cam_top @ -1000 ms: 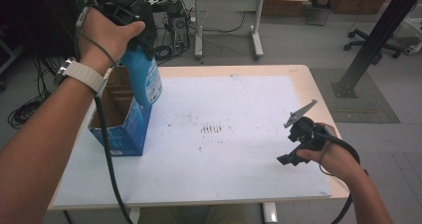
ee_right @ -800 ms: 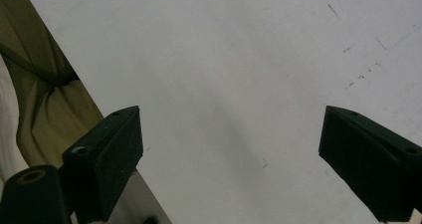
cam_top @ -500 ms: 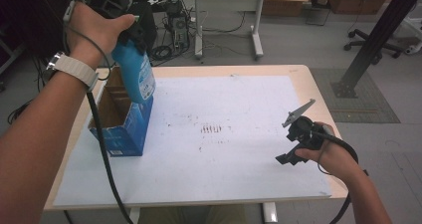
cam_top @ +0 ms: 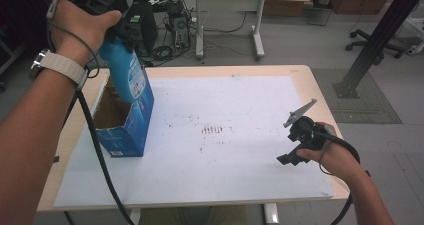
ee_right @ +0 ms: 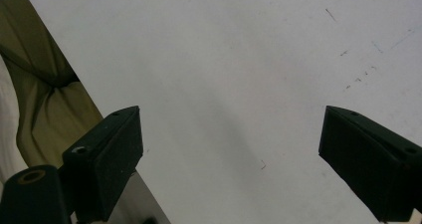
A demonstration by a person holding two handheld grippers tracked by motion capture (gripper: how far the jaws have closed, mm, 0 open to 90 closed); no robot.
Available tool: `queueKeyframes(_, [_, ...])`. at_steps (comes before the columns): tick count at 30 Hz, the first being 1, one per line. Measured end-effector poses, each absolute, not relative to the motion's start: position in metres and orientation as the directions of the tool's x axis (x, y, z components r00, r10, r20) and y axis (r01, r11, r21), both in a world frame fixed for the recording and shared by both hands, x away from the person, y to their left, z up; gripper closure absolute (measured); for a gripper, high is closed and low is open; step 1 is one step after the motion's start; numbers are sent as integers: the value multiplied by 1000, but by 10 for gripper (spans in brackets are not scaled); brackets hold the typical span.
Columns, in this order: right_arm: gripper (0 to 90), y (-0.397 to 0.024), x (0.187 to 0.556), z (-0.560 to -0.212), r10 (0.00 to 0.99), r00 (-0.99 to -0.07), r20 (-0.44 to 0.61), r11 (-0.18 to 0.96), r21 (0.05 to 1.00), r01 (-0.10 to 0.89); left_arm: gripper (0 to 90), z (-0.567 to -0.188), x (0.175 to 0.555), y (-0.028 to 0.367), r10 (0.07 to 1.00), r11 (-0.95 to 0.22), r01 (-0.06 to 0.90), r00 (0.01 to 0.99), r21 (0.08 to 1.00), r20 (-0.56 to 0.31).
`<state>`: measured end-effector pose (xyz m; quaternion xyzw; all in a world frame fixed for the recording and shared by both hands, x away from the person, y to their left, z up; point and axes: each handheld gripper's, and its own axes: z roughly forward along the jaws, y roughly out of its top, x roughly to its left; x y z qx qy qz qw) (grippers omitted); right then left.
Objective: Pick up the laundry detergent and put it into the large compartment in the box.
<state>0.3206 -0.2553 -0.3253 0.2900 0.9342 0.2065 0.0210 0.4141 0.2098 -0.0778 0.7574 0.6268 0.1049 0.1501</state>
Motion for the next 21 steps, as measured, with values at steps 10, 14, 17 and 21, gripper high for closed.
queueKeyframes(10, [105,-253,322,-325,546,-834,78,750,397,529,374,-75,412,224,988,-135,923,154,360,-24])
queueKeyframes(14, [105,-252,323,-325,544,-836,77,752,398,526,374,-76,411,231,991,-116,927,132,356,-21])
queueKeyframes(17, [105,-251,323,-325,542,-836,78,752,398,525,374,-78,410,236,993,-102,930,116,354,-18])
queueKeyframes(21, [105,-251,323,-325,540,-838,78,753,399,523,373,-82,411,241,995,-92,934,102,344,-11])
